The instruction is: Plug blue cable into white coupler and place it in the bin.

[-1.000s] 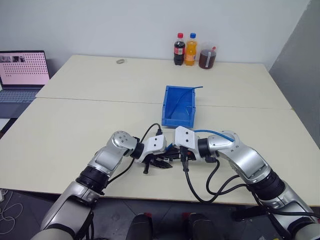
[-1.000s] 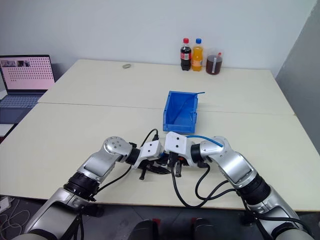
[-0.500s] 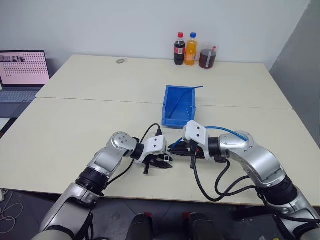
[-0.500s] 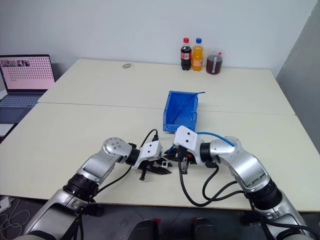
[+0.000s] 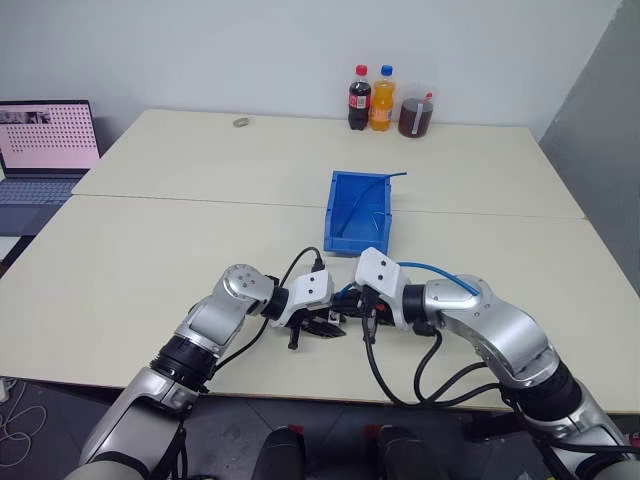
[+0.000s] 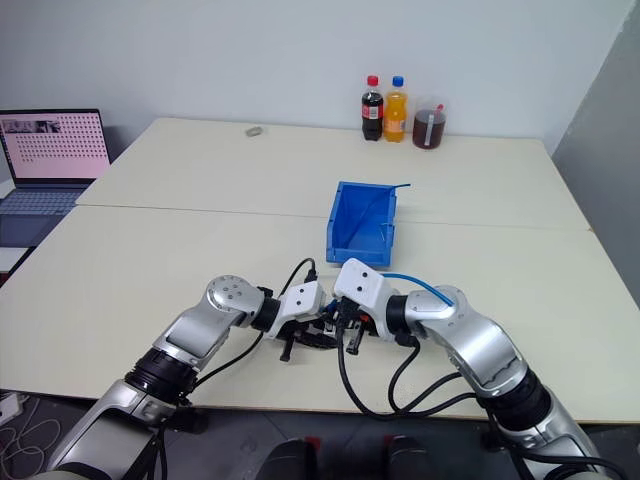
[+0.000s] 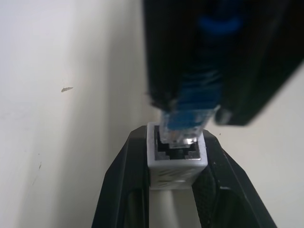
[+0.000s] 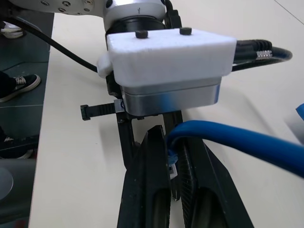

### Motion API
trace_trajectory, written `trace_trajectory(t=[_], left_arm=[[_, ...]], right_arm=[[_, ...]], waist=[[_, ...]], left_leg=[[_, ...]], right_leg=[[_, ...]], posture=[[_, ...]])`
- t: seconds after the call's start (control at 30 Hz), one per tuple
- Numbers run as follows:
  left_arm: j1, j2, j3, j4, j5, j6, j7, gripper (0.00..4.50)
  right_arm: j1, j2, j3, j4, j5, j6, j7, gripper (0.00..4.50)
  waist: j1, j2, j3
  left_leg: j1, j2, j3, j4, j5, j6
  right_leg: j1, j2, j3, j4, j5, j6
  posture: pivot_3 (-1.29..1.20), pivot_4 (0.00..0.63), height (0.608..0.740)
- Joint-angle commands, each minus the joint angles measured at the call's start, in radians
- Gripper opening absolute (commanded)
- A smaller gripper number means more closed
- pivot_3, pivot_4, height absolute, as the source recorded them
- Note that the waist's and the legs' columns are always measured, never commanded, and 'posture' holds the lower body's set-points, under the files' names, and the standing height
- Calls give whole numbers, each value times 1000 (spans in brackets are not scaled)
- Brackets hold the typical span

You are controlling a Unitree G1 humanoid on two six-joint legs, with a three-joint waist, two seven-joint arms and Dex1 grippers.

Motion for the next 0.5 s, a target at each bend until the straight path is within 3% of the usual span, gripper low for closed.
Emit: trace_trajectory(t=[0.03, 0.5], left_arm=[[15, -2, -31, 3, 30, 18, 2, 810], [18, 0, -28, 1, 27, 28, 2, 810]], right_arm=[[-9, 0, -4, -5, -4, -17, -7, 0], [13, -12, 33, -14, 6, -16, 13, 0]], waist=[[0, 0, 0], [0, 0, 0]], left_leg=[[0, 0, 0, 0, 0, 0], [0, 0, 0, 0, 0, 0]], right_leg=[[0, 0, 0, 0, 0, 0], [0, 0, 0, -1, 0, 0]], posture=[[0, 150, 740], [0, 150, 740]])
